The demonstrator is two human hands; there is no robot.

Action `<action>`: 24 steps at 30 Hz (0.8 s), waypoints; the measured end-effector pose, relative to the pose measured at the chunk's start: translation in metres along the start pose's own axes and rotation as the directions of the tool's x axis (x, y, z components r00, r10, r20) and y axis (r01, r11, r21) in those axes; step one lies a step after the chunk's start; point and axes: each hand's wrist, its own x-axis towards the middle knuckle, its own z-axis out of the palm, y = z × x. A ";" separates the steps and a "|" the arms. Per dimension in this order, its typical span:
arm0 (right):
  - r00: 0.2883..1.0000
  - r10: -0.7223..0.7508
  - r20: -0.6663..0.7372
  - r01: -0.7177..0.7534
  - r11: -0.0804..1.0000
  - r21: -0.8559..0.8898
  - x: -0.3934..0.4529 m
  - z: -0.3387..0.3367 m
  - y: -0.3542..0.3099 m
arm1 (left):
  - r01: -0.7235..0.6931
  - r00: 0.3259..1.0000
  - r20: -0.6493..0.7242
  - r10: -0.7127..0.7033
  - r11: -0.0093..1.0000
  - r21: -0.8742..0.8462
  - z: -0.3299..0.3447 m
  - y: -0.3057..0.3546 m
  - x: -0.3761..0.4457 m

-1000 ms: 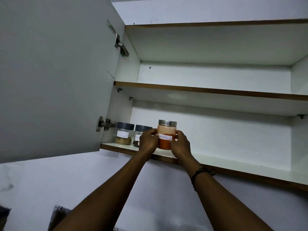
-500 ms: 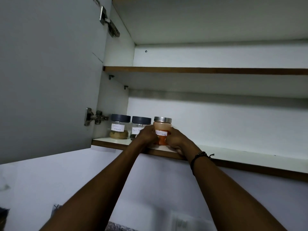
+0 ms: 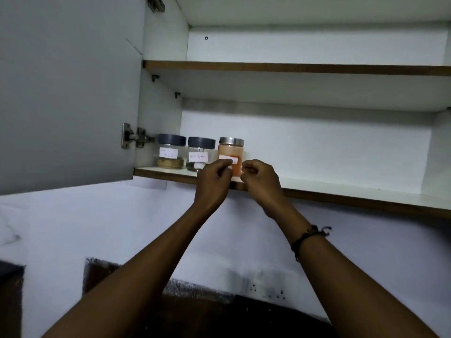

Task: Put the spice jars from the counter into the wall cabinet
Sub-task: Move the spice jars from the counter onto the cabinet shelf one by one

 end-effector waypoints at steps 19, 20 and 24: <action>0.867 0.474 0.153 -0.457 0.879 -0.139 -0.332 0.029 0.156 | 0.357 0.806 0.482 -0.343 0.932 0.067 0.030 -0.096 -0.338; 0.845 0.507 0.172 -0.482 0.860 -0.167 -0.350 0.034 0.164 | 0.377 0.778 0.509 -0.369 0.922 0.092 0.029 -0.102 -0.357; 0.750 0.614 0.246 -0.554 0.786 -0.274 -0.432 0.051 0.193 | 0.429 0.649 0.600 -0.468 0.876 0.219 0.018 -0.124 -0.439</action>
